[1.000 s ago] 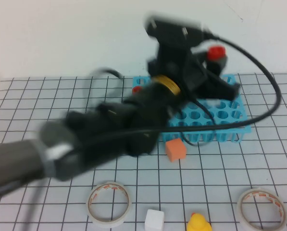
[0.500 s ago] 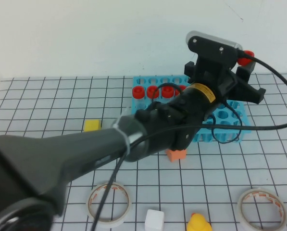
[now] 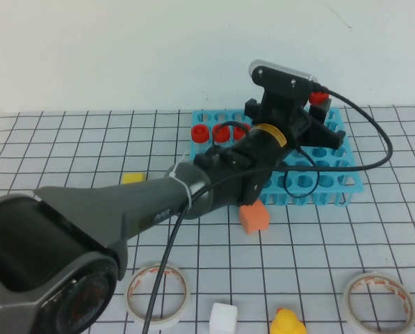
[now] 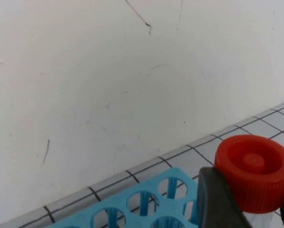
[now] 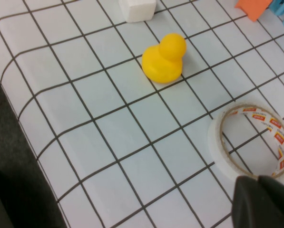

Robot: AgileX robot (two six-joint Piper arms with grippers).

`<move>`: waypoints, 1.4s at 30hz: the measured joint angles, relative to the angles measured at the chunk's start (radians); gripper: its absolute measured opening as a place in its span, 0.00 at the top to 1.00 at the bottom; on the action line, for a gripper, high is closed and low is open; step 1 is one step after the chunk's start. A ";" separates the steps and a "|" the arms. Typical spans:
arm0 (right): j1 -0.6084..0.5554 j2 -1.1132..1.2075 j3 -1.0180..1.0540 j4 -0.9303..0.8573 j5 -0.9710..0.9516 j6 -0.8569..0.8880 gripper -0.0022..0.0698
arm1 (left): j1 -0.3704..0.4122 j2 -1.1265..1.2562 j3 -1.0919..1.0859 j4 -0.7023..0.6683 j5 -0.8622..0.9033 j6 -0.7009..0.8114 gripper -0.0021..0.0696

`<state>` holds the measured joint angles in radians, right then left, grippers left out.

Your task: Place the test tubes

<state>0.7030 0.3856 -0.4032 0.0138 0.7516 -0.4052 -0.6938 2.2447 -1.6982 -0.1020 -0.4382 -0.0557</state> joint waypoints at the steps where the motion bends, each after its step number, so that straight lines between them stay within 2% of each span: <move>1: 0.000 0.000 0.000 0.000 0.000 0.000 0.97 | 0.000 0.005 -0.002 0.005 0.000 -0.002 0.62; 32: 0.000 0.000 0.000 0.000 0.000 0.000 0.97 | -0.010 0.031 -0.010 0.084 0.004 -0.053 0.62; 42: 0.000 0.000 0.000 0.000 0.000 0.000 0.97 | -0.011 0.047 -0.012 0.071 0.046 0.018 0.62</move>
<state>0.7030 0.3856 -0.4032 0.0138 0.7516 -0.4052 -0.7051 2.2915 -1.7099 -0.0305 -0.3922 -0.0378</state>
